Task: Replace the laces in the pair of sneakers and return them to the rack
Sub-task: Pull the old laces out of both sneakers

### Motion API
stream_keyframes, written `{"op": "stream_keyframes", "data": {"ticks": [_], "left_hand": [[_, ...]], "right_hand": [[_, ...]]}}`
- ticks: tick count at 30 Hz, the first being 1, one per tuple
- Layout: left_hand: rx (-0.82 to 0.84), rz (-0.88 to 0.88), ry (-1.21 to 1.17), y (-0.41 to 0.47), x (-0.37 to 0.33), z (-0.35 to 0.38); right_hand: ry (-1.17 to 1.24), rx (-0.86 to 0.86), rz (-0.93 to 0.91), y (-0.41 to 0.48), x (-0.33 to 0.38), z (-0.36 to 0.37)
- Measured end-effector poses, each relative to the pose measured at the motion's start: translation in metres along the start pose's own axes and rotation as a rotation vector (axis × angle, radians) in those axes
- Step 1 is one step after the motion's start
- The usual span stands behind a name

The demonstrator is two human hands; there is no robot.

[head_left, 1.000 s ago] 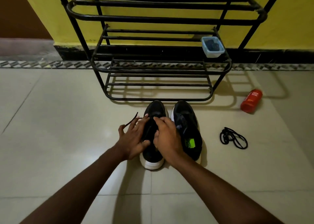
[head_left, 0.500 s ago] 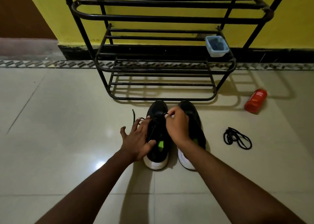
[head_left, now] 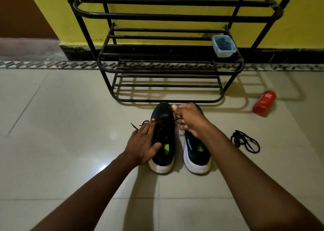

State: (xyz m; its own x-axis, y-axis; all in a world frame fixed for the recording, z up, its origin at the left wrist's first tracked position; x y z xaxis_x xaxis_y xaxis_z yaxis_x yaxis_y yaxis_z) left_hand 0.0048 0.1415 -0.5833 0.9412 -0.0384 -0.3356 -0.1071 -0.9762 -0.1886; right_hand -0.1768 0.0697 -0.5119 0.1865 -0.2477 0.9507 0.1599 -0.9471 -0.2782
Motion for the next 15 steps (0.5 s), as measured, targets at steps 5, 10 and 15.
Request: {"op": "stream_keyframes", "data": {"ticks": [5,10,15], "left_hand": [[0.004,0.028,-0.051,-0.001,-0.001,-0.003],[0.0,0.02,-0.055,-0.004,-0.001,-0.002],[-0.008,0.02,-0.05,-0.003,0.0,0.0]], "right_hand": [[-0.669,0.094,-0.248,0.003,-0.002,-0.015],[0.202,-0.14,-0.097,0.004,-0.003,-0.015],[-0.668,0.122,-0.298,0.005,-0.008,-0.021]]}}
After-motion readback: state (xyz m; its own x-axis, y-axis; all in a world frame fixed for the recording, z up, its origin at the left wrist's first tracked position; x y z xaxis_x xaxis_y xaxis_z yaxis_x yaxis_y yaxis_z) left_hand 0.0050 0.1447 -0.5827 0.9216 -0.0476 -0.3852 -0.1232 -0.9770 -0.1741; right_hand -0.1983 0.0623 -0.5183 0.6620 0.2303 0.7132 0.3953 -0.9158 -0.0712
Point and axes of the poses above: each hand's wrist, its own y-axis towards the middle knuckle, its own z-axis out of the palm, x = y × z, the point moved 2 cm from there along y, towards the middle knuckle, and after that the axes turned 9 degrees about -z, right-handed, at the moved point
